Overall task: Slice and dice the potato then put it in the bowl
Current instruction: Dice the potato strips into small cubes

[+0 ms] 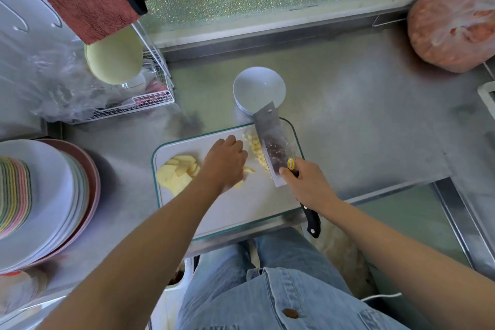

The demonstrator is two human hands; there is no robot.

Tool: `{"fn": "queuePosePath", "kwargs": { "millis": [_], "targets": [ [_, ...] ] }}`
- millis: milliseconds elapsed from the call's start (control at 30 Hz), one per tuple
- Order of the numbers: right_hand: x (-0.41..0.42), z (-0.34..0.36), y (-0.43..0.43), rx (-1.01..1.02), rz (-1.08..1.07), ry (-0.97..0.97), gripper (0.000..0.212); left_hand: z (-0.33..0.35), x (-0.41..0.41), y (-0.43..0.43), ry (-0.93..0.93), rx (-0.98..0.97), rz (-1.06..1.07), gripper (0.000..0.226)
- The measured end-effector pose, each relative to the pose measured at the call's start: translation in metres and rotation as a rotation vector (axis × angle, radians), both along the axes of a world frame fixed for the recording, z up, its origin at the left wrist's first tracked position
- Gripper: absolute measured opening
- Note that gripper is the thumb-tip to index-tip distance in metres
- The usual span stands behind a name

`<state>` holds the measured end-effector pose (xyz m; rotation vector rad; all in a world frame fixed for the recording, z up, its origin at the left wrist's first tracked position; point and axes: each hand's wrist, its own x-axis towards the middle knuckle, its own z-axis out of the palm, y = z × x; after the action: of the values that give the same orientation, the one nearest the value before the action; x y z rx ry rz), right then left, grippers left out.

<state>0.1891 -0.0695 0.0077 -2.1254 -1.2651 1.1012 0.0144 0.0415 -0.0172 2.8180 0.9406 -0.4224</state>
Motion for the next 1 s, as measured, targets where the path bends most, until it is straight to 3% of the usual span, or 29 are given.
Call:
{"fn": "queuePosePath", "kwargs": {
  "millis": [167,333,400,500,567,867,1000],
  "targets": [
    [-0.006,-0.001,0.002,-0.029,0.044,0.025,0.036,-0.010,-0.021,0.002,0.027,-0.085,-0.058,0.031],
    [-0.009,-0.002,0.006,-0.044,0.101,-0.022,0.037,-0.016,-0.041,-0.007,-0.112,-0.124,-0.089,0.059],
    [-0.010,-0.002,0.005,-0.053,0.124,-0.049,0.038,-0.019,-0.046,-0.010,-0.158,-0.096,-0.088,0.046],
    [-0.012,-0.003,0.004,-0.092,0.214,-0.141,0.039,-0.019,-0.045,-0.017,-0.195,-0.060,0.009,0.024],
    [-0.014,-0.004,0.003,-0.117,0.276,-0.211,0.037,-0.021,-0.042,-0.024,-0.189,-0.018,0.082,0.021],
    [-0.027,-0.004,0.008,-0.097,0.430,-0.364,0.035,-0.025,-0.026,-0.059,-0.158,-0.032,0.506,0.032],
    [-0.030,0.000,0.014,-0.052,0.461,-0.377,0.039,-0.025,-0.022,-0.064,-0.198,-0.076,0.576,0.047]
  ]
}}
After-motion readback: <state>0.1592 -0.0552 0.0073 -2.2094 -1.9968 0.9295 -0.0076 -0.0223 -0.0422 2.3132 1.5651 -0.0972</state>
